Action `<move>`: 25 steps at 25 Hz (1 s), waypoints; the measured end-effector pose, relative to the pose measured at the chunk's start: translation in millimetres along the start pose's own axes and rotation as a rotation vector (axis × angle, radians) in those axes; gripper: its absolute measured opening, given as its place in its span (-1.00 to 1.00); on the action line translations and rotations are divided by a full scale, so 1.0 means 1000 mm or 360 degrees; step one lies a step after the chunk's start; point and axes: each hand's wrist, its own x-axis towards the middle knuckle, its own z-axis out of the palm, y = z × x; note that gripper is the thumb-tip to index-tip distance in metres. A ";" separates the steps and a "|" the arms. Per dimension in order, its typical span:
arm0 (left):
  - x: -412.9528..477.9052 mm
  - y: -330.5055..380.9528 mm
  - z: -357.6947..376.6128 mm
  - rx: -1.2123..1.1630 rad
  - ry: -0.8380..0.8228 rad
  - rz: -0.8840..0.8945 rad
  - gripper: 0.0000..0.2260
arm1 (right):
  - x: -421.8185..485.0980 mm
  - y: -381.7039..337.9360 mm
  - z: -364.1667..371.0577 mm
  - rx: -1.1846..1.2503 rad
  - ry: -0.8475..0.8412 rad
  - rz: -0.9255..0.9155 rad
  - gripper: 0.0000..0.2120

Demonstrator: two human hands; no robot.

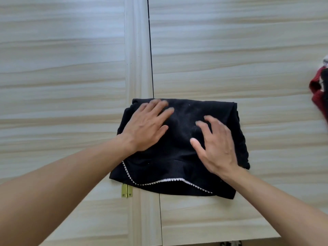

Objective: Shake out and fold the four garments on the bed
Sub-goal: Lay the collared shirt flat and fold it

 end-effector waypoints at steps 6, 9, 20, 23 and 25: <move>-0.020 -0.016 0.063 0.0223 -0.0514 -0.0295 0.08 | 0.009 0.053 0.044 -0.0293 -0.0253 0.0118 -0.19; -0.010 0.009 0.045 0.0134 -0.0425 -0.0409 0.06 | 0.004 0.048 0.027 -0.0257 -0.0060 0.0274 -0.10; -0.039 0.098 0.066 0.0049 -0.0513 -0.0372 0.02 | -0.001 0.033 -0.003 0.0758 -0.0057 0.1641 -0.22; -0.057 0.117 0.053 -0.0324 -0.0362 -0.0189 -0.25 | 0.010 0.005 -0.048 0.0859 -0.0013 0.1504 -0.35; -0.082 0.130 0.048 -0.0648 -0.0389 -0.0142 -0.38 | 0.016 -0.040 -0.081 0.0798 0.0049 0.1199 -0.36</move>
